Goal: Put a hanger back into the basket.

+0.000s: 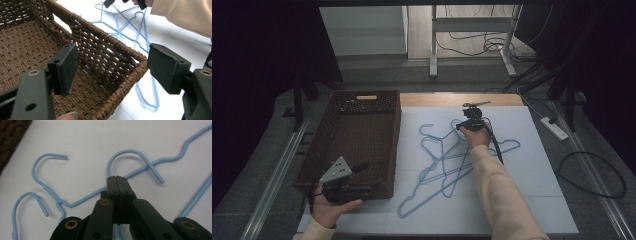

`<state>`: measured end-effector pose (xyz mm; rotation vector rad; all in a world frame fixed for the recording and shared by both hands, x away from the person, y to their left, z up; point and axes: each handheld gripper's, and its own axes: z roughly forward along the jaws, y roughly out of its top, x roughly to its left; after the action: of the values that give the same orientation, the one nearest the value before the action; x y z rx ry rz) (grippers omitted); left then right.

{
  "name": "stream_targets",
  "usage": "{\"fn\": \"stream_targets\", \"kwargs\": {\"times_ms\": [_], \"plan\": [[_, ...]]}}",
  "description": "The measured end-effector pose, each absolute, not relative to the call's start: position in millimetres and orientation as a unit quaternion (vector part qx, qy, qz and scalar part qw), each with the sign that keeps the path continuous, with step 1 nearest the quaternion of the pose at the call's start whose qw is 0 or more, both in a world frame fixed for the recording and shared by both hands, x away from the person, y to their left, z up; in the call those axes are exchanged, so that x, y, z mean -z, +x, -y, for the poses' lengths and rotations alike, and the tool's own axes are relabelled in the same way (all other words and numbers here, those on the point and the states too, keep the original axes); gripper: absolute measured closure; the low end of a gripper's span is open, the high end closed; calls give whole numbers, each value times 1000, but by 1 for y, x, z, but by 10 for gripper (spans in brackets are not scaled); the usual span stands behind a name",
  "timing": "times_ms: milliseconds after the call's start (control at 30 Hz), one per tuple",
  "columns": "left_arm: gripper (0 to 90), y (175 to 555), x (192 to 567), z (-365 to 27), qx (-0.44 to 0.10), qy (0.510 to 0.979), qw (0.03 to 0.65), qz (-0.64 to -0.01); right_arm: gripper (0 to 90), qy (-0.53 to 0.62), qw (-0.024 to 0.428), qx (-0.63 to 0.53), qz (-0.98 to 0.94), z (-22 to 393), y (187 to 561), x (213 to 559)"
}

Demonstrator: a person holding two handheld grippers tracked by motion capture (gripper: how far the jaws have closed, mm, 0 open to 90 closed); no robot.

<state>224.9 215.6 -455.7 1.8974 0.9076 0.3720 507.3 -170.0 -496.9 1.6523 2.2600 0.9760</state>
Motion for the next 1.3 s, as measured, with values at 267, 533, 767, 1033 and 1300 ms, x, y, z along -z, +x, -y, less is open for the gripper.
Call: {"fn": "stream_targets", "kwargs": {"times_ms": [267, 533, 767, 1033, 1300], "plan": [[257, 225, 456, -214, -151, 780, 482, -370, 898, 532, 92, -309, -783, 163, 505, 495], [257, 225, 456, -215, -151, 780, 481, -371, 670, 477, 125, -272, -827, 157, 507, 501], [257, 225, 457, -214, -150, 779, 482, -371, 700, 465, 131, -240, -842, 152, 508, 508], [257, 225, 456, -214, -151, 779, 483, -371, 857, 469, 119, -238, -842, 153, 506, 504], [257, 224, 454, -213, -153, 779, 484, -369, 863, 461, 134, -290, -828, 163, 496, 480]]}}
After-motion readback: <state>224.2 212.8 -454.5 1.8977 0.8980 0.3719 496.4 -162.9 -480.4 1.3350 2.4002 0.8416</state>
